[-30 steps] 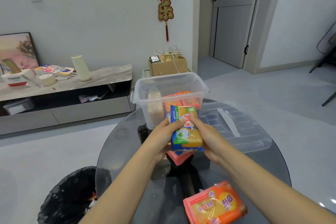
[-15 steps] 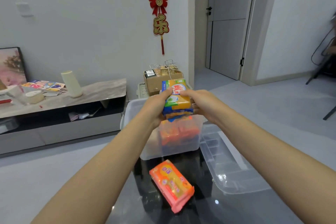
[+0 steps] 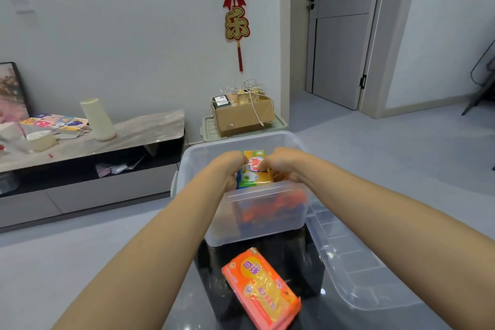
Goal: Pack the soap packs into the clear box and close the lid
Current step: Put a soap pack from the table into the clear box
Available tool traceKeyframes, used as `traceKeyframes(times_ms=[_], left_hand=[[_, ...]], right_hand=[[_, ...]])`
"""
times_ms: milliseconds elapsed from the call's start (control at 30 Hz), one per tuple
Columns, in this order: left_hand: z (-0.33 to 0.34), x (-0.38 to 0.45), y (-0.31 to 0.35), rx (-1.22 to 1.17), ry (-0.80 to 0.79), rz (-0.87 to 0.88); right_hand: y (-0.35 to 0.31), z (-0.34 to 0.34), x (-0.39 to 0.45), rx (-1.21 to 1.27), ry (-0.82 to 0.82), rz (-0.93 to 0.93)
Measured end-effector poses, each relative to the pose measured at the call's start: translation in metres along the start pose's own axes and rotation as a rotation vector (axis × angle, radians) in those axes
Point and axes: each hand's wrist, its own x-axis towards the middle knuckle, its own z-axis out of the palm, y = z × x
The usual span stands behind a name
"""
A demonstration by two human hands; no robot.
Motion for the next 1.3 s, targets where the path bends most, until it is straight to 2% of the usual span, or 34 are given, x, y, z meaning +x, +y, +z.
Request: traceKeyframes(times_ms=[100, 233, 333, 400, 533, 733, 900, 1067, 1200, 1300], left_hand=[[0.004, -0.001, 0.006, -0.003, 0.019, -0.041], [0.016, -0.014, 0.023, 0.011, 0.023, -0.003], [0.026, -0.019, 0.031, 0.019, -0.009, 0.005], [0.034, -0.021, 0.029, 0.02, -0.041, -0.003], [0.042, -0.017, 0.014, -0.003, -0.094, -0.048], [0.037, -0.001, 0.007, 0.031, -0.109, -0.016], [0.03, -0.007, 0.002, -0.074, -0.156, 0.012], [0.025, -0.034, -0.003, -0.126, -0.031, 0.218], [0.021, -0.07, -0.026, 0.022, 0.092, 0.45], [0.018, -0.099, -0.053, 0.138, 0.134, 0.562]], right_hand=[[-0.002, -0.001, -0.001, -0.022, 0.054, -0.002], [-0.005, -0.014, -0.003, -0.074, 0.154, -0.024], [-0.003, -0.031, -0.002, -0.222, 0.327, -0.085], [-0.003, -0.038, -0.004, -0.371, 0.376, -0.105], [-0.005, -0.038, -0.014, -0.569, 0.298, -0.109], [-0.001, -0.032, -0.005, -0.752, 0.073, -0.055], [0.003, -0.037, -0.01, -0.626, 0.061, -0.116], [0.018, -0.034, -0.044, -0.388, 0.177, -0.301], [0.043, -0.022, -0.093, -0.24, 0.314, -0.486], [0.065, -0.01, -0.13, -0.205, 0.354, -0.537]])
